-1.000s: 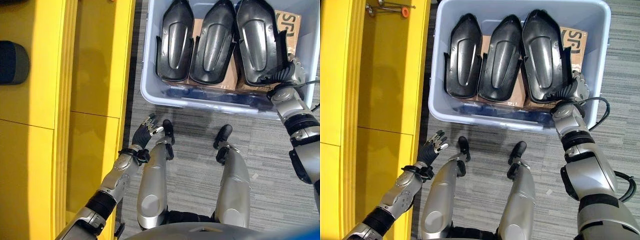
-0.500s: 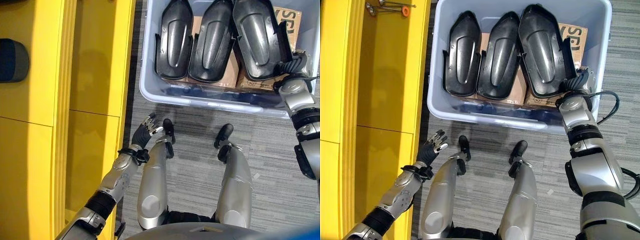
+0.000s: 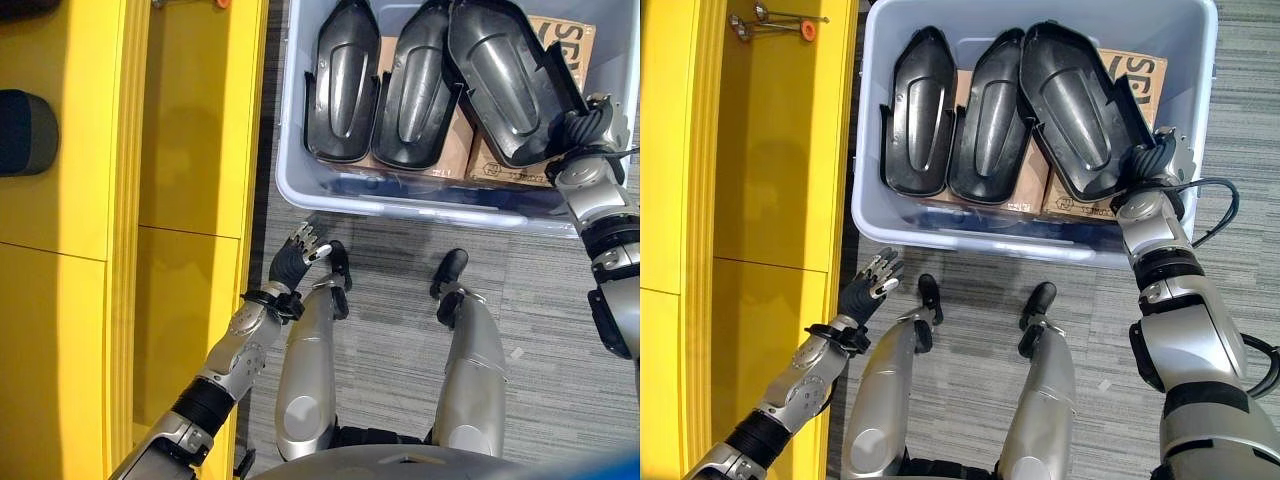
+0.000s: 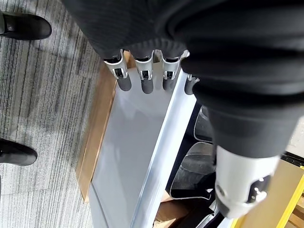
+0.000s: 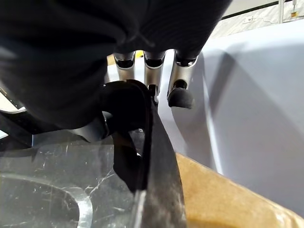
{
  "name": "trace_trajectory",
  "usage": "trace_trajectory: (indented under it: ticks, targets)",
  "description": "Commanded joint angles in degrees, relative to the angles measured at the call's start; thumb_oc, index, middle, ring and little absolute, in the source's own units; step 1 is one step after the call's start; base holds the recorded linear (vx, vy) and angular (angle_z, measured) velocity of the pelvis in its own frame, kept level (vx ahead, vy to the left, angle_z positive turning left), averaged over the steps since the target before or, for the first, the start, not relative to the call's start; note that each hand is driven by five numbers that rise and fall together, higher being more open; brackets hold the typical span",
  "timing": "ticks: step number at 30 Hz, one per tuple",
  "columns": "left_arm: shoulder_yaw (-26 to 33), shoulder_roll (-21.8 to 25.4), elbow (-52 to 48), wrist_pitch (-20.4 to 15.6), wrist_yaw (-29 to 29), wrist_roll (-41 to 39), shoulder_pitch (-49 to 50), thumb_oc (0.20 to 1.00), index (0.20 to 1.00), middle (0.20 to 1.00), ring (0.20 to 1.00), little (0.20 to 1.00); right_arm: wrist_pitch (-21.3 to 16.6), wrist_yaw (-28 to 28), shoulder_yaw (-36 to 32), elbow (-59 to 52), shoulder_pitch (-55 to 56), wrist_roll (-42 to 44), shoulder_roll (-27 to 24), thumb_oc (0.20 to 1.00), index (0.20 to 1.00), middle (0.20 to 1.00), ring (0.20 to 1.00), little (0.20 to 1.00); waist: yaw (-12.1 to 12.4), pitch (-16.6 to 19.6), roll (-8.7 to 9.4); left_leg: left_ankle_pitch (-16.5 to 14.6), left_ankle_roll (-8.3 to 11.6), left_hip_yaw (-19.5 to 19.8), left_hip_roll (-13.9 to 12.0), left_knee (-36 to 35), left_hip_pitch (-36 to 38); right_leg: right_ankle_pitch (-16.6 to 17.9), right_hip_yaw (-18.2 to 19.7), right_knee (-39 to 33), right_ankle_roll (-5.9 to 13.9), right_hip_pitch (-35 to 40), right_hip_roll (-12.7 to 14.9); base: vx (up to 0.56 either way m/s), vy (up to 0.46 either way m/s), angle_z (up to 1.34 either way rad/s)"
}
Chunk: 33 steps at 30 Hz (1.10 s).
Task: Move parts from the plastic box to the shelf.
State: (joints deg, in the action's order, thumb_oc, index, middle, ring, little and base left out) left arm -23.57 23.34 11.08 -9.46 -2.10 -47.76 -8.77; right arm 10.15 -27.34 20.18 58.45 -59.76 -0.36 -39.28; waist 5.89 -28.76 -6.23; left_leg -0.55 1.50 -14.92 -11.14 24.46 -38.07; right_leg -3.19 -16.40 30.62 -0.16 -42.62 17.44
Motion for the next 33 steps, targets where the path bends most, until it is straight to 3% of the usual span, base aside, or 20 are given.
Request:
trace_trajectory:
  ticks: [1, 3, 8, 9, 12, 14, 21, 28, 33]
  targets:
    - [-1.22, 0.73, -1.31, -2.97, -0.08, 1.17, 0.79, 1.000, 1.000, 1.000, 1.000, 1.000, -0.67, 2.34, 1.77, 3.60, 7.37, 3.67, 3.46, 0.200, 0.200, 0.200, 0.200, 0.200, 1.12, -1.04, -0.87, -5.58, -0.65, 1.42, -1.21, 3.87, -0.82, -2.47, -1.66, 1.59, 2.44, 1.24, -0.07, 0.00, 0.000, 0.00]
    - [-1.21, 0.70, -1.08, -3.14, -0.15, 1.28, 0.79, 1.000, 1.000, 1.000, 1.000, 1.000, -2.14, 1.43, 1.32, 3.72, 7.79, 6.23, 3.70, 0.200, 0.200, 0.200, 0.200, 0.200, 0.98, -1.04, -0.87, -5.31, -0.54, 1.17, -1.16, 3.17, -0.02, -2.24, -1.60, 0.90, 2.49, 1.85, -0.27, 0.00, 0.000, 0.00]
    - [-0.66, 0.59, -1.10, -3.43, 0.19, 1.02, 1.55, 1.000, 1.000, 1.000, 1.000, 1.000, -13.07, 0.62, -2.23, 0.82, 9.38, 11.49, 4.52, 0.200, 0.200, 0.200, 0.200, 0.200, 0.38, -1.04, -0.68, -4.91, -0.17, 0.34, -0.98, 1.13, 3.21, -1.55, -1.28, -1.75, 2.72, 4.59, -0.95, 0.00, 0.003, -0.01]
    - [-0.62, 0.61, -1.10, -3.44, 0.20, 1.02, 1.63, 1.000, 1.000, 1.000, 1.000, 1.000, -13.14, 0.71, -2.42, 0.44, 9.56, 11.39, 4.56, 0.200, 0.200, 0.200, 0.200, 0.200, 0.34, -1.04, -0.65, -4.88, -0.16, 0.27, -0.99, 1.00, 3.40, -1.51, -1.27, -1.87, 2.76, 4.73, -0.98, -0.01, 0.020, -0.08]
    - [0.60, 0.51, -1.44, -3.72, 1.02, 3.57, 2.82, 1.000, 1.000, 1.000, 1.000, 1.000, -17.87, 0.00, -5.30, -6.86, 13.46, 13.67, 5.58, 0.200, 0.200, 0.200, 0.200, 0.200, -0.70, -1.04, 0.03, -4.53, 0.02, -1.09, -0.92, -1.28, 7.33, -0.88, -0.85, -4.13, 3.34, 7.71, -1.52, 0.00, 0.022, -0.07]
    - [1.31, -0.19, -1.44, -5.11, 1.08, 4.01, 3.53, 1.000, 1.000, 1.000, 1.000, 1.000, -19.75, -2.26, -7.54, -16.17, 16.19, 10.70, 6.23, 0.200, 0.200, 0.200, 0.200, 0.200, -2.22, -1.04, 0.76, -3.74, 0.41, -2.81, -0.71, -5.12, 12.38, 0.31, -0.48, -8.52, 3.85, 11.67, -2.64, 0.00, 0.046, -0.19]
    - [1.94, -1.47, -0.88, -4.33, 0.49, 7.34, 3.64, 1.000, 1.000, 1.000, 1.000, 1.000, -20.79, -7.32, -10.66, -29.03, 20.02, 7.56, 7.96, 0.200, 0.200, 0.200, 0.200, 0.200, -3.99, -1.04, 1.82, -3.04, 1.16, -4.07, -0.73, -9.39, 22.65, 0.54, -0.24, -12.40, 3.89, 21.35, -3.76, 0.01, 0.046, -0.16]
    - [3.11, -2.01, 0.96, -2.60, -0.01, 4.97, 6.12, 1.000, 1.000, 1.000, 1.000, 1.000, -20.40, -2.58, -13.17, -35.18, 22.48, 12.67, 8.59, 0.200, 0.200, 0.200, 0.200, 0.200, -4.32, -1.04, 2.47, -2.36, 2.07, -4.55, -1.60, -12.65, 33.41, 0.01, -1.66, -15.50, 3.40, 33.04, -3.71, 0.06, 0.045, 0.04]
    - [4.59, -3.68, 3.12, -3.33, -0.86, 5.62, 9.00, 1.000, 1.000, 1.000, 1.000, 1.000, -17.57, 2.96, -13.44, -38.61, 24.70, 18.15, 10.84, 0.200, 0.200, 0.200, 0.200, 0.200, -3.94, 0.86, 2.97, -1.01, 2.85, -4.42, -1.86, -16.50, 38.28, 0.88, -2.56, -19.64, 3.56, 39.03, -3.76, 0.05, 0.066, 0.00]
